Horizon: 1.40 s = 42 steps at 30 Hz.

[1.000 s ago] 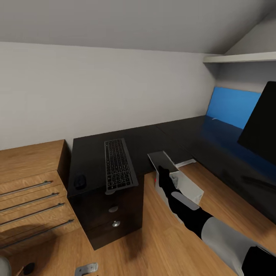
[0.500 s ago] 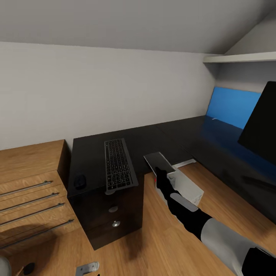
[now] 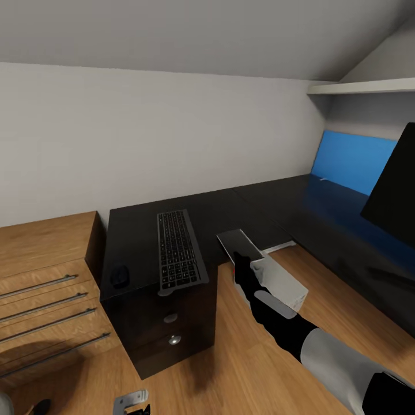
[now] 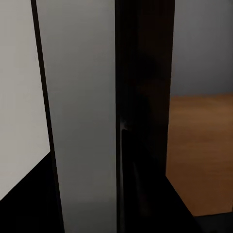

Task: In the bedroom, organize the workspace by keeping the computer under the desk, ensuring the monitor is on the desk, placing the keyboard on the desk next to the monitor, placing the mouse on the desk next to the keyboard, moving the folder from the swivel chair onto the desk next to the mouse, stacking the notebook on top of the folder with the pen on top of the notebook, and positioning the swivel chair next to the desk.

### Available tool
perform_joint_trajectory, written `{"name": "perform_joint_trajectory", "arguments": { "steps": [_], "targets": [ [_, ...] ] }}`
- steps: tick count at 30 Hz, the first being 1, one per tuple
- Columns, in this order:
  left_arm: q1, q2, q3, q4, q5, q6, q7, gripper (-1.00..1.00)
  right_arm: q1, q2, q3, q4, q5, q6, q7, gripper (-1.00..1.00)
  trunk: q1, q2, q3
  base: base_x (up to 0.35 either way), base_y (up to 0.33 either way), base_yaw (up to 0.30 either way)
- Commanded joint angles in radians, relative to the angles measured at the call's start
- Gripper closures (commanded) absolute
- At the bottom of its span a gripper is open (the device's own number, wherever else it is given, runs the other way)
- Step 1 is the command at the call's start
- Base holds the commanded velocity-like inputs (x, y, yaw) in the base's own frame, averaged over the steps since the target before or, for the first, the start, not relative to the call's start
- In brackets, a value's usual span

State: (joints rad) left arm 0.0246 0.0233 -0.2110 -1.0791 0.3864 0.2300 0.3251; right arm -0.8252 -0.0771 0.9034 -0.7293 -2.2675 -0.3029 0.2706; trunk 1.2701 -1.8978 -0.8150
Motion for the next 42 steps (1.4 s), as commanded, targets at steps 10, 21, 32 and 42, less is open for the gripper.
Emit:
{"name": "perform_joint_trajectory", "arguments": {
  "steps": [10, 21, 32, 42],
  "targets": [
    [0.000, 0.001, -0.004, -0.001, 0.009, -0.029, 0.009, -1.00, -0.002, -0.003, 0.008, -0.001, -0.012, -0.006, 0.012, 1.00, 0.000, 0.000, -0.001, 0.068, 0.015, 0.000],
    [0.000, 0.001, -0.004, 0.000, 0.009, -0.029, 0.009, -1.00, -0.002, -0.003, 0.008, -0.001, -0.012, -0.006, 0.012, 1.00, 0.000, 0.000, -0.001, 0.108, 0.102, 0.000],
    [0.000, 0.002, -0.004, 0.001, 0.010, -0.029, 0.009, -1.00, -0.002, -0.003, 0.008, -0.001, -0.006, -0.008, 0.013, 1.00, 0.000, 0.000, -0.001, 0.026, 0.025, 0.000],
    [0.000, 0.003, -0.004, 0.001, 0.011, -0.028, 0.011, -1.00, -0.001, -0.003, 0.008, -0.001, -0.007, -0.008, 0.012, 1.00, 0.000, 0.000, -0.001, 0.029, 0.028, 0.000]
  ]
}}
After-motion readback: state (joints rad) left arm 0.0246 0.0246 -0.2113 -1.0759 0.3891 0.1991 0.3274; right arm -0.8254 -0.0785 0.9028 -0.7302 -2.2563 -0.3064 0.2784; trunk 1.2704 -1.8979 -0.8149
